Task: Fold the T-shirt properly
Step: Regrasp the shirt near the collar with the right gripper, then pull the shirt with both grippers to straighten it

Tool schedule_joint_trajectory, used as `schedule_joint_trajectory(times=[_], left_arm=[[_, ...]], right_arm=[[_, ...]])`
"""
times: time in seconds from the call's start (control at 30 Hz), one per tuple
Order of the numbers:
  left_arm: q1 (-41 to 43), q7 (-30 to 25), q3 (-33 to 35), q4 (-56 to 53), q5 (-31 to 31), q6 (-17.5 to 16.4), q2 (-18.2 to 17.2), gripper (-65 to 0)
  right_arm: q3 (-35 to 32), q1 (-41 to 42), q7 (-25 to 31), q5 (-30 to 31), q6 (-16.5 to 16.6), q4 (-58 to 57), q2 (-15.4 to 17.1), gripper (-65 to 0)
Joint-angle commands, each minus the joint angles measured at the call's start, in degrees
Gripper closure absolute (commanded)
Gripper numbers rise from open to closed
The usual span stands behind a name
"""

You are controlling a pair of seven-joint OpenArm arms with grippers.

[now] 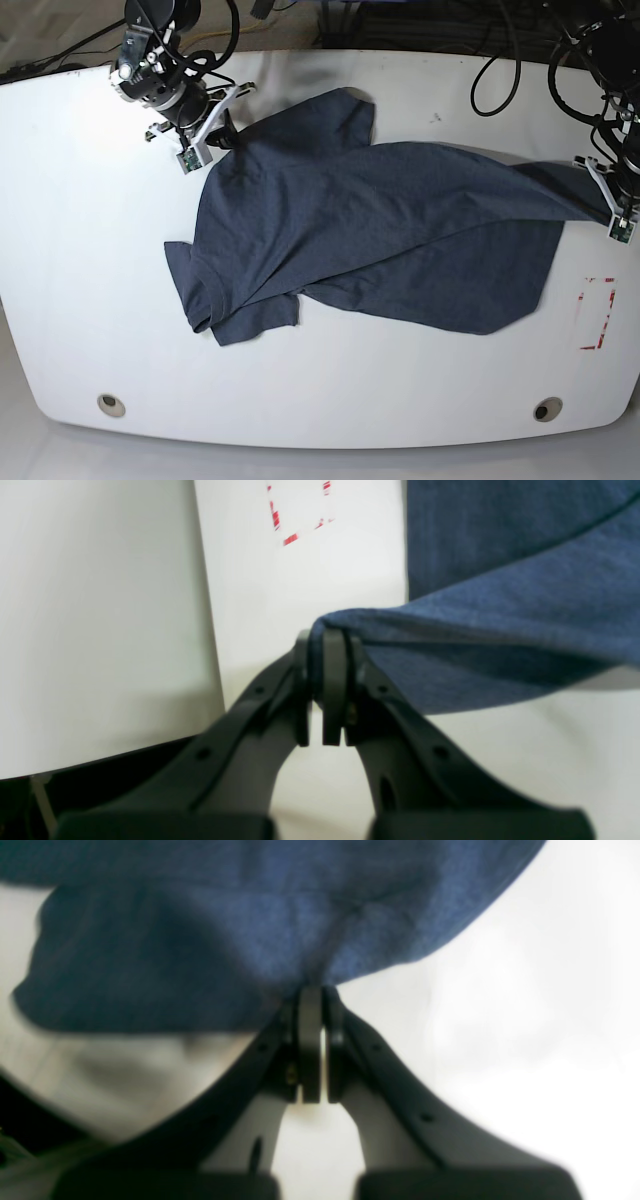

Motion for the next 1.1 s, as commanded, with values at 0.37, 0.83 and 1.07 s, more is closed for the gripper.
schedule_joint_trajectory(times=[0.37, 0.83, 1.07], left_arm=[[-0.7, -0.7, 2.1, 0.9, 0.1, 0.6, -0.8, 0.0], [-0.7, -0.7, 2.9, 0.9, 0.1, 0.6, -0.9, 0.0], [-0.5, -0.7, 2.6, 0.9, 0.1, 0.6, -1.1, 0.0]], right_arm=[[7.8, -4.6, 0.9, 0.7, -0.2, 3.6, 0.7, -10.1], [7.9, 4.4, -4.9, 14.4, -0.2, -9.2, 0.6, -53.0], [7.6, 9.5, -4.6, 14.8, -0.2, -17.4, 0.5, -45.3]])
